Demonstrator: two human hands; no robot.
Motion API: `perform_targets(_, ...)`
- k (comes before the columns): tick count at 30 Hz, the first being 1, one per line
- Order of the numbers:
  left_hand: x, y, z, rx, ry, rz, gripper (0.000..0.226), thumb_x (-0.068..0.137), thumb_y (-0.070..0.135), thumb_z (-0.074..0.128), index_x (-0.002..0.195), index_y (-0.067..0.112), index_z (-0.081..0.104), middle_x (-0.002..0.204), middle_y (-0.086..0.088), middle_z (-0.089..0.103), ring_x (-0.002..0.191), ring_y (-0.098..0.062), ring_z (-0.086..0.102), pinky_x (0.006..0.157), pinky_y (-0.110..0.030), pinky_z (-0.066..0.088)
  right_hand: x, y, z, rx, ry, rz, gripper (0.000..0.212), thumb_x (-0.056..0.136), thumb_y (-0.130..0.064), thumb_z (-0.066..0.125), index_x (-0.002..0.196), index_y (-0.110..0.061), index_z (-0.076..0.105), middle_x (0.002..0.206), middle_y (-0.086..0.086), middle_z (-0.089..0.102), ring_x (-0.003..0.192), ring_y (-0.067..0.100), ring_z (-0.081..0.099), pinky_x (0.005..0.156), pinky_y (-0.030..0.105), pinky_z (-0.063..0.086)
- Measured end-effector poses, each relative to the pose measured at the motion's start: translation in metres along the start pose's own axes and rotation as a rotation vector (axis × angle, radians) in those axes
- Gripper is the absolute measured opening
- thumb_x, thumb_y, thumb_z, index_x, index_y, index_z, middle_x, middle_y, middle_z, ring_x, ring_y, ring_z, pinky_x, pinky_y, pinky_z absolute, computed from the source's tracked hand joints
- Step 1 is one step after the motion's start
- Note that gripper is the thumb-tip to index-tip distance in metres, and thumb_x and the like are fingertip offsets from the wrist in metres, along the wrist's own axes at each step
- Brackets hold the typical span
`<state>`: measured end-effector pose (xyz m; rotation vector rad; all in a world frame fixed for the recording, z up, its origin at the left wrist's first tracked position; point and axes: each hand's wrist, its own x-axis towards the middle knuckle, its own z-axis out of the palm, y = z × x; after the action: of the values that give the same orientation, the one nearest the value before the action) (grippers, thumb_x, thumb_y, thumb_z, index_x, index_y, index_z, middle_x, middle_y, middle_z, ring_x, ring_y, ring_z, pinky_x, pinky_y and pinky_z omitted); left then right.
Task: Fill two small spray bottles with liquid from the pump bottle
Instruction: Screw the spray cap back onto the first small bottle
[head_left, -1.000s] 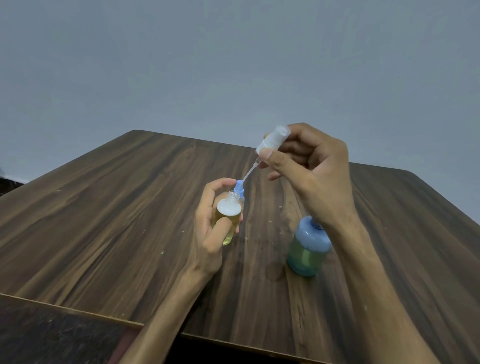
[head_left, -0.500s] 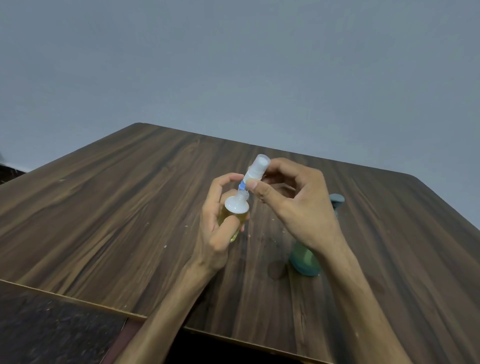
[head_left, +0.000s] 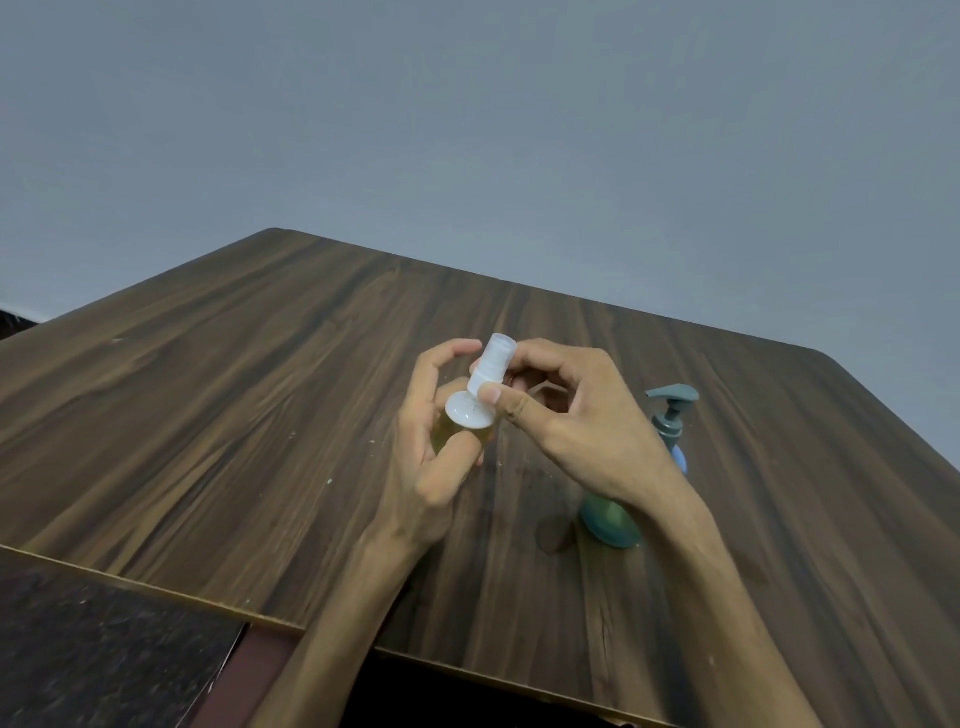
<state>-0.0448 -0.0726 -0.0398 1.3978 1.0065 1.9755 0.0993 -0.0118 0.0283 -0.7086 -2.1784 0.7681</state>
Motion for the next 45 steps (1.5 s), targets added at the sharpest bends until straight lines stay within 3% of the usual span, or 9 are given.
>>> perform_targets(5,-0.001,0.0,0.0,0.026,-0.004,-0.008,0.061,0.081,0.028,0.053,0.141,0.015,0.054,0.07,-0.028,0.061,0.061,-0.048,0.054,0.057,-0.052,0.046,-0.002,-0.001,-0.006,0.044,-0.024,0.026,0.013,0.099,-0.02,0.078,0.111,-0.017,0.08,0.091,-0.003,0.076,0.086,0.024,0.069,0.08,0.043,0.058)
perform_targets(11,-0.001,0.0,-0.001,0.065,-0.027,-0.019,0.063,0.08,0.001,0.046,0.139,0.022,0.054,0.071,-0.031,0.06,0.061,-0.049,0.052,0.056,-0.057,0.046,-0.001,-0.011,-0.007,0.133,0.096,0.09,0.02,0.091,-0.032,0.087,0.105,-0.021,0.078,0.094,-0.001,0.081,0.085,0.022,0.077,0.068,0.027,0.057)
perform_targets(16,-0.001,-0.002,-0.001,0.101,-0.044,-0.021,0.057,0.084,0.006,0.05,0.14,0.018,0.054,0.066,-0.028,0.054,0.058,-0.049,0.048,0.055,-0.056,0.043,0.003,-0.016,-0.019,0.12,-0.01,0.085,0.009,0.091,-0.014,0.087,0.099,-0.014,0.082,0.094,0.005,0.082,0.087,0.026,0.08,0.083,0.045,0.067)
perform_targets(25,-0.002,0.002,0.0,0.119,-0.05,-0.017,0.057,0.082,0.005,0.05,0.136,0.02,0.054,0.066,-0.026,0.054,0.059,-0.047,0.047,0.053,-0.054,0.04,0.021,-0.029,-0.045,-0.096,-0.268,0.019,0.016,0.091,-0.011,0.086,0.106,-0.014,0.082,0.099,0.0,0.083,0.091,0.019,0.081,0.09,0.046,0.066)
perform_targets(31,-0.002,0.001,0.001,0.135,-0.055,-0.007,0.06,0.08,0.001,0.049,0.138,0.016,0.053,0.063,-0.016,0.056,0.058,-0.04,0.048,0.056,-0.042,0.04,0.022,-0.033,-0.044,-0.187,-0.285,0.036,0.008,0.092,-0.022,0.087,0.096,-0.015,0.083,0.086,-0.002,0.082,0.078,0.012,0.079,0.076,0.029,0.064)
perform_targets(35,-0.003,0.0,0.001,0.16,-0.071,0.016,0.062,0.081,0.0,0.049,0.139,0.02,0.052,0.066,-0.023,0.058,0.058,-0.05,0.048,0.055,-0.056,0.043,0.021,-0.036,-0.038,-0.281,-0.229,0.079,0.022,0.094,-0.037,0.082,0.082,-0.019,0.079,0.072,-0.001,0.077,0.067,0.018,0.074,0.07,0.042,0.063)
perform_targets(39,-0.002,-0.002,0.0,0.167,-0.08,0.01,0.063,0.083,0.002,0.052,0.144,0.019,0.052,0.091,-0.028,0.062,0.076,-0.058,0.058,0.062,-0.065,0.051,0.02,-0.037,-0.026,-0.446,-0.152,0.057,0.047,0.096,-0.057,0.072,0.071,-0.017,0.074,0.058,0.003,0.067,0.051,0.011,0.054,0.057,0.034,0.045)
perform_targets(42,-0.002,-0.002,0.0,0.143,-0.098,0.0,0.063,0.084,0.001,0.05,0.145,0.018,0.048,0.09,-0.017,0.064,0.073,-0.047,0.059,0.061,-0.055,0.053,0.018,-0.039,-0.034,-0.392,-0.175,0.069,0.036,0.092,-0.062,0.074,0.097,-0.026,0.076,0.073,-0.004,0.074,0.063,0.008,0.065,0.063,0.029,0.052)
perform_targets(45,-0.002,-0.003,0.002,0.124,-0.123,-0.029,0.064,0.085,0.0,0.048,0.147,0.013,0.041,0.074,-0.006,0.061,0.061,-0.022,0.051,0.059,-0.041,0.041,0.016,-0.04,-0.042,-0.303,-0.279,0.011,0.012,0.096,-0.027,0.078,0.108,-0.027,0.076,0.085,-0.002,0.077,0.071,0.012,0.071,0.068,0.034,0.058)
